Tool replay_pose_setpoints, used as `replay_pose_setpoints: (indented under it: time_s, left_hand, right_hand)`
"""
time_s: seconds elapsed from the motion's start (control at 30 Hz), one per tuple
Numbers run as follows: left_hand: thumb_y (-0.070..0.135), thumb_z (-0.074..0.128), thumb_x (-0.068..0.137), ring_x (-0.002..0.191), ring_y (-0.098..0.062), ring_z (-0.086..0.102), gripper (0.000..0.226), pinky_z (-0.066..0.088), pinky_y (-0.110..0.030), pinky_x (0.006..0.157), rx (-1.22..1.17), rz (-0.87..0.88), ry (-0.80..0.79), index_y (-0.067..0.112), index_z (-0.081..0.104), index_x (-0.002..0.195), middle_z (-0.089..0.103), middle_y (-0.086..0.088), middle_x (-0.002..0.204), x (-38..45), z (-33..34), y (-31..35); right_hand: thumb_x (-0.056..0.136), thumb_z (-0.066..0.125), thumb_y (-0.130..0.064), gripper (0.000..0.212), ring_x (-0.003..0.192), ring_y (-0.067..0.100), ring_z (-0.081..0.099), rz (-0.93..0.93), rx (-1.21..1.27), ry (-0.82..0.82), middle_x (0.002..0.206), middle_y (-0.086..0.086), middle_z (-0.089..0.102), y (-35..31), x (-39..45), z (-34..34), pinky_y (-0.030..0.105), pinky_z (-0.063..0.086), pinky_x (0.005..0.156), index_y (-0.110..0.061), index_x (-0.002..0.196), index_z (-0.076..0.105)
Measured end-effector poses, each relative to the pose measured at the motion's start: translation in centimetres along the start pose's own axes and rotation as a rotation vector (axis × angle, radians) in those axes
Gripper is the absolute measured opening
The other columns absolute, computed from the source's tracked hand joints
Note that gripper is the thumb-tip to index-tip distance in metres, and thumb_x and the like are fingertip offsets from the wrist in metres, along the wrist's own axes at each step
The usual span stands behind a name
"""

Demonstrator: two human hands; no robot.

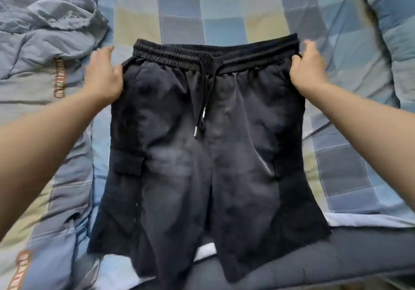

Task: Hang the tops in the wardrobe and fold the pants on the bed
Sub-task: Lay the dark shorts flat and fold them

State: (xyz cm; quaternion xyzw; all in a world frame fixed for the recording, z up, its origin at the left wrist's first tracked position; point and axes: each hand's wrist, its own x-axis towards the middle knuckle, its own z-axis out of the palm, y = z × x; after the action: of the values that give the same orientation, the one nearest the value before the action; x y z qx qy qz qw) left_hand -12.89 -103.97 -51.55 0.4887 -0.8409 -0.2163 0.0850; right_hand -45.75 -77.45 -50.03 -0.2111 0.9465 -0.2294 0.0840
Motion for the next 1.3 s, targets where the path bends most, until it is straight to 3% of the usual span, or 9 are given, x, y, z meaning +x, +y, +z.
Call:
replay_pose_setpoints:
  time_s: [0.07,0.27,0.43,0.73,0.83,0.97,1.07,1.17,1.3]
  left_hand:
    - [0.019,0.045,0.100,0.140,-0.041,0.027,0.056,0.021,-0.047,0.116,0.118,0.054,-0.119,0.005,0.026,0.151,0.027,-0.024,0.154,-1.3,2.9,0.9]
    - [0.050,0.036,0.099,0.148,-0.032,-0.016,0.066,0.003,-0.067,0.114,0.330,0.253,-0.637,0.045,-0.004,0.152,-0.018,0.013,0.162,-16.8,13.0,1.5]
    - [0.053,0.030,0.100,0.144,-0.035,-0.029,0.075,-0.002,-0.069,0.112,0.471,0.316,-0.800,0.040,-0.028,0.145,-0.032,0.008,0.157,-26.7,16.5,-0.6]
    - [0.018,0.041,0.096,0.150,-0.036,-0.010,0.070,0.000,-0.061,0.117,0.635,0.389,-1.069,0.021,0.005,0.156,-0.008,0.002,0.164,-30.3,13.4,0.3]
    - [0.025,0.042,0.097,0.136,-0.028,0.037,0.041,0.024,-0.051,0.115,0.435,0.299,-0.764,0.017,0.039,0.137,0.036,-0.001,0.148,-28.0,12.8,3.4]
    - [0.032,0.058,0.092,0.138,-0.032,0.039,0.054,0.036,-0.053,0.108,0.201,0.501,-0.334,0.020,0.046,0.144,0.040,-0.007,0.152,-25.8,14.4,7.8]
    - [0.044,0.038,0.100,0.150,-0.028,0.013,0.054,0.012,-0.055,0.118,0.412,0.592,-0.661,0.028,0.031,0.151,0.017,-0.002,0.163,-25.9,16.9,10.4]
    - [0.047,0.030,0.102,0.151,-0.027,0.000,0.055,-0.002,-0.063,0.115,0.592,0.349,-1.084,0.021,0.031,0.150,0.002,-0.004,0.164,-26.7,19.0,11.7]
    - [0.053,0.029,0.101,0.149,-0.031,0.013,0.051,0.000,-0.065,0.114,0.381,0.104,-1.048,0.024,0.052,0.136,0.033,-0.002,0.155,-27.8,19.7,15.9]
  right_hand:
    - [0.097,0.042,-0.008,0.055,0.131,0.036,0.039,0.099,-0.072,-0.066,0.145,0.021,0.039,0.3,0.2,1.8,0.036,0.034,0.098,-0.003,0.148,0.021]
    - [0.096,0.051,-0.021,0.048,0.125,0.043,0.043,0.212,-0.204,-0.383,0.136,0.027,0.045,8.1,-8.8,6.3,0.044,0.036,0.103,0.004,0.134,0.038]
    - [0.094,0.056,-0.037,0.071,0.129,0.042,0.039,0.543,-0.165,-0.434,0.144,0.028,0.036,16.2,-15.0,6.2,0.045,0.034,0.105,0.011,0.139,0.027]
    - [0.091,0.061,-0.038,0.045,0.112,0.037,0.056,0.544,-0.131,-0.593,0.120,0.019,0.063,21.8,-20.3,3.3,0.041,0.044,0.096,-0.002,0.117,0.061]
    - [0.095,0.058,-0.026,0.022,0.101,0.035,0.058,0.377,0.010,-0.472,0.104,0.013,0.065,22.6,-21.1,1.6,0.039,0.045,0.080,-0.007,0.107,0.059]
    - [0.094,0.057,-0.029,0.018,0.091,0.038,0.057,0.354,-0.067,-0.306,0.090,0.013,0.063,25.7,-22.0,-1.1,0.038,0.039,0.069,-0.012,0.097,0.052]
    - [0.091,0.063,-0.031,0.026,0.094,0.037,0.058,0.438,-0.120,-0.396,0.101,0.018,0.066,28.3,-21.8,-1.7,0.039,0.041,0.072,-0.007,0.098,0.056]
    - [0.088,0.067,-0.026,0.030,0.101,0.036,0.059,0.501,-0.032,-0.451,0.108,0.018,0.065,28.3,-21.7,-1.5,0.040,0.044,0.082,-0.004,0.106,0.057]
    - [0.088,0.066,-0.013,0.034,0.103,0.012,0.059,0.314,0.277,-0.477,0.112,-0.006,0.062,24.0,-23.3,-2.6,0.025,0.043,0.084,-0.017,0.119,0.053]
